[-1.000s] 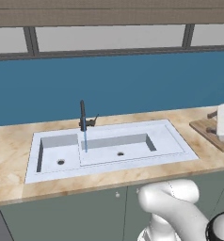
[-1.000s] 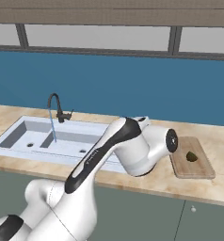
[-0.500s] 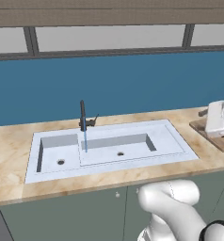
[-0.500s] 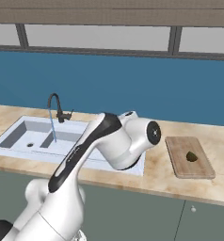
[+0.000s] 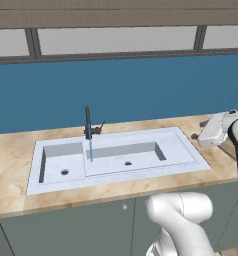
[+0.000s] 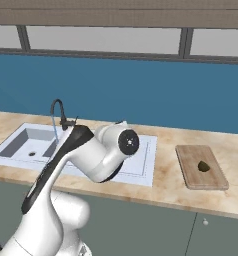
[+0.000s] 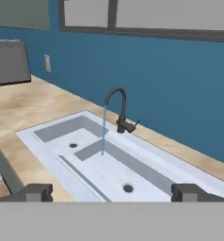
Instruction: Pick the kiwi from the sink and place it on the cutting board to airdry. Then turn off the sink faucet.
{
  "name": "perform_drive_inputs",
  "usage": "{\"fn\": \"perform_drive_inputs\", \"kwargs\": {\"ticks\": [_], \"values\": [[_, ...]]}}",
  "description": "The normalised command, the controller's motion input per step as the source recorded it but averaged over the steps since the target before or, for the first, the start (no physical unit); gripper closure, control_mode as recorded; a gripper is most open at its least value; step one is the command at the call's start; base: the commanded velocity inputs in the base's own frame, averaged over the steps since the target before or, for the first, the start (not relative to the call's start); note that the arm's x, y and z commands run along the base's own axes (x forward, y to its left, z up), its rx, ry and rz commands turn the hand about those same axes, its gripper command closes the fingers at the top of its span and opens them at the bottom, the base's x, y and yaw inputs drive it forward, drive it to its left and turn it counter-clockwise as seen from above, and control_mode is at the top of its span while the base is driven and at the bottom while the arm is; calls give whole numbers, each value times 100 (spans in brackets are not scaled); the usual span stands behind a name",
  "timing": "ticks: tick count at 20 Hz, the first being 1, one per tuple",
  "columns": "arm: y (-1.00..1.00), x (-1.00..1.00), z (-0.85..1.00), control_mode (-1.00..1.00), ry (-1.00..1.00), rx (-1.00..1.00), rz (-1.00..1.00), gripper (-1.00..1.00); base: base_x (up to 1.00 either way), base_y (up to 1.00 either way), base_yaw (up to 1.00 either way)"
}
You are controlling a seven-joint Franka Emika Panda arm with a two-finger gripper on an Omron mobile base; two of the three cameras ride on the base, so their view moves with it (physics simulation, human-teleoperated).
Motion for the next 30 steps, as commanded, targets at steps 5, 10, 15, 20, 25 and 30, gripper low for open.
{"fn": "perform_drive_inputs", "kwargs": {"ticks": [5,10,15,20,25,30], "values": [[27,-11,-28,-100,7,1,0,-100,0,0,0],[21,-31,5,-100,0,4,-1,-100,0,0,0],[17,-4,28,-100,0,4,0,-100,0,0,0],[22,10,7,-100,1,4,0,-100,0,0,0],[12,24,0,-100,1,0,8,-100,0,0,0],[20,26,0,-100,0,0,9,-100,0,0,0]]}}
